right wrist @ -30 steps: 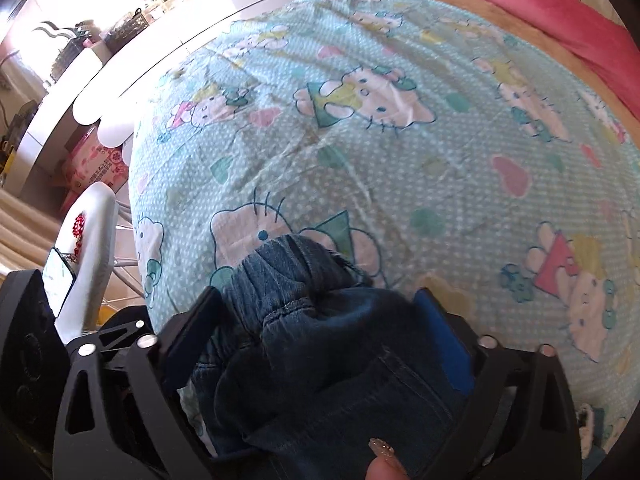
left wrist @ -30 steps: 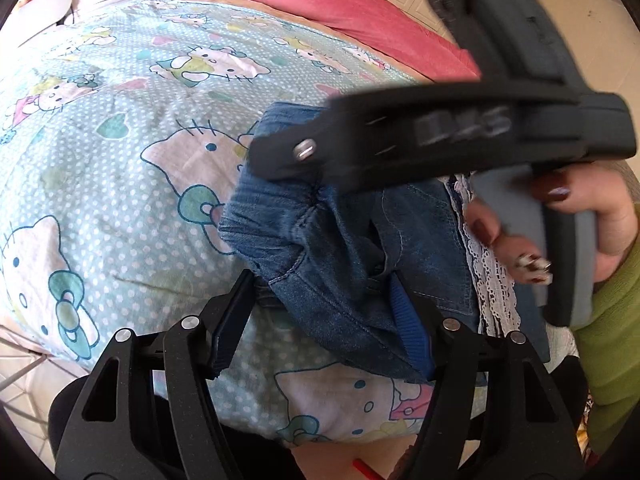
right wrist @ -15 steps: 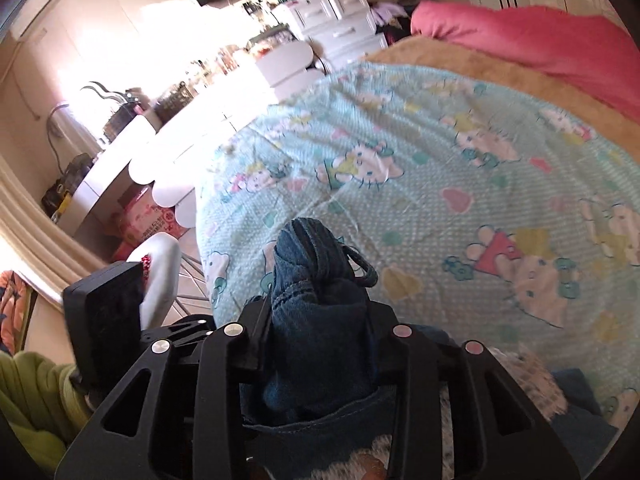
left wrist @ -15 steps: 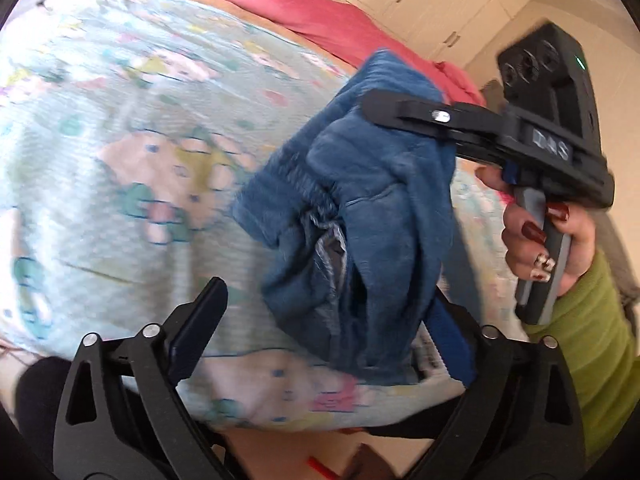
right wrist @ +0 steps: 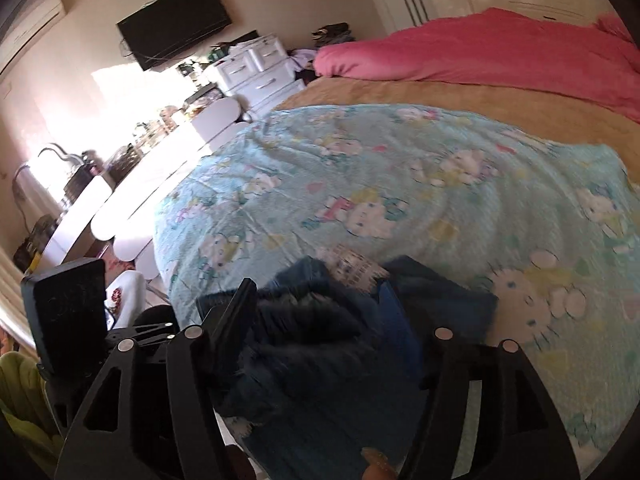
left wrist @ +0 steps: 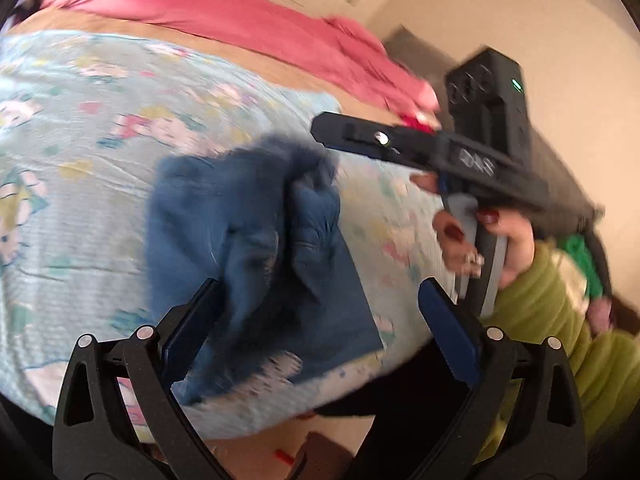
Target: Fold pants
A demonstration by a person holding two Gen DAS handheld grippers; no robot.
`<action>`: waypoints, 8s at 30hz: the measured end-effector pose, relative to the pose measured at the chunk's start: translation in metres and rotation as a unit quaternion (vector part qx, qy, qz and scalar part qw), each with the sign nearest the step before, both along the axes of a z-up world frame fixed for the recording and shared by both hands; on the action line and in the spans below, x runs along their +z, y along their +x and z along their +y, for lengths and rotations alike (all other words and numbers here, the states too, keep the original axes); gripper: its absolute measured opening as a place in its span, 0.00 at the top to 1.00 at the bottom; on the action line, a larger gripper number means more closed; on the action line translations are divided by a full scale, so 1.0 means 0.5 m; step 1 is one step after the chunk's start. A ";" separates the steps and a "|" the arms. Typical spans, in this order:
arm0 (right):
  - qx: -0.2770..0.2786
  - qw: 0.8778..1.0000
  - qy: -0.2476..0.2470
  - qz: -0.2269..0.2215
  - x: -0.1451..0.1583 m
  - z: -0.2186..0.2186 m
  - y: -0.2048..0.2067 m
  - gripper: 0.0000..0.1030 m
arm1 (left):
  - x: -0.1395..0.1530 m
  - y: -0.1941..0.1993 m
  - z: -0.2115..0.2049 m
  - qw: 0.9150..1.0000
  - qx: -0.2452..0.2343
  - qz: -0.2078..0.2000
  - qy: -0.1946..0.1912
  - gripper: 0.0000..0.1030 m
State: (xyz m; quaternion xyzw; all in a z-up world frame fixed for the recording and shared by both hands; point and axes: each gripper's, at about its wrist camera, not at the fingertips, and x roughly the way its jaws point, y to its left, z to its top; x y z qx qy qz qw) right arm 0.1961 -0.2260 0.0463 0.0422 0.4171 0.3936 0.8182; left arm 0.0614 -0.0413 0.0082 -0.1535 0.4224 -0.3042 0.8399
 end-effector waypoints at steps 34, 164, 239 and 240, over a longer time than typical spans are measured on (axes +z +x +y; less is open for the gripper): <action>0.041 0.980 -0.134 -0.139 -0.021 0.026 -0.293 0.20 | 0.043 0.055 0.077 0.987 0.091 -0.031 0.130 0.09; -0.155 0.984 -0.055 0.072 -0.167 -0.046 -0.093 0.58 | -0.099 0.109 0.018 0.987 0.091 0.028 0.130 0.35; -0.236 0.953 -0.078 -0.176 0.077 -0.059 -0.273 0.04 | 0.099 -0.030 0.064 0.964 0.171 -0.103 0.176 0.09; -0.235 0.952 -0.079 -0.178 0.077 -0.057 -0.282 0.04 | 0.094 -0.041 0.067 0.964 0.171 -0.102 0.176 0.09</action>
